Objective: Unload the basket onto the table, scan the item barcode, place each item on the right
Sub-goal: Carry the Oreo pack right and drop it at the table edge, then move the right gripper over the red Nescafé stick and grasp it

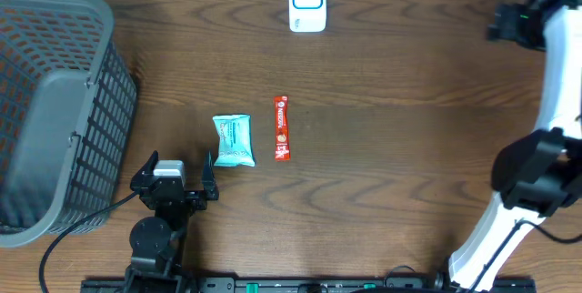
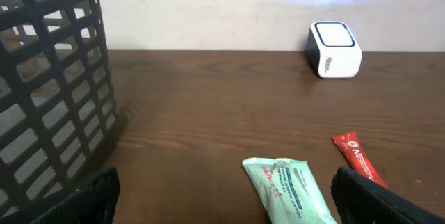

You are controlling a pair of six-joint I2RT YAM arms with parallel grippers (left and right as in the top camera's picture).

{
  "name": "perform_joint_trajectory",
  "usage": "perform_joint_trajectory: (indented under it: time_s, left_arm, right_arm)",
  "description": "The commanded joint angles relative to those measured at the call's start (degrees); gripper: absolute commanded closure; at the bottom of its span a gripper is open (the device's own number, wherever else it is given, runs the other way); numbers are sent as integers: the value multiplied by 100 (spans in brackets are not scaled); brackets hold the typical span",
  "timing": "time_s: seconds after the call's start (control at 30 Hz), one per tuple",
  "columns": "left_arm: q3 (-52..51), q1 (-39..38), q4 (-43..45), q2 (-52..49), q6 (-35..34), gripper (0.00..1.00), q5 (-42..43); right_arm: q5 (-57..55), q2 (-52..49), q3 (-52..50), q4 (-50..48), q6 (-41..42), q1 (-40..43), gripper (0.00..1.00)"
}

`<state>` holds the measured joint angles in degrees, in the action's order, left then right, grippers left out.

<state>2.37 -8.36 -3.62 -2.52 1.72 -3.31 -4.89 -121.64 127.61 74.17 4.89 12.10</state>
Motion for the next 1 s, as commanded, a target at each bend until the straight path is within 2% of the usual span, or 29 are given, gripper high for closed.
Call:
perform_joint_trajectory:
  time_s: [0.0, 0.17, 0.4, 0.6, 0.73, 0.97]
  left_arm:
    - [-184, 4, -76, 0, -7, 2, -26]
    - [-184, 4, -76, 0, -7, 3, -28]
    - [-184, 4, -76, 0, -7, 2, -26]
    - [-184, 4, -76, 0, -7, 2, -28]
    - [-184, 4, -76, 0, -7, 2, -26]
    - [-184, 4, -76, 0, -7, 2, -26]
  right_arm:
    - [1882, -96, -90, 481, 798, -678, 1]
    - [3018, -127, -831, 205, 1097, -1727, 1]
    - [3029, -127, -2098, -833, 1014, -3241, 4]
    - [1899, -129, -2793, -1733, 1978, -4221, 6]
    - [1209, -133, -3036, -2155, 2131, -4636, 4]
    - [774, -319, -3062, -2542, 2144, -5097, 4]
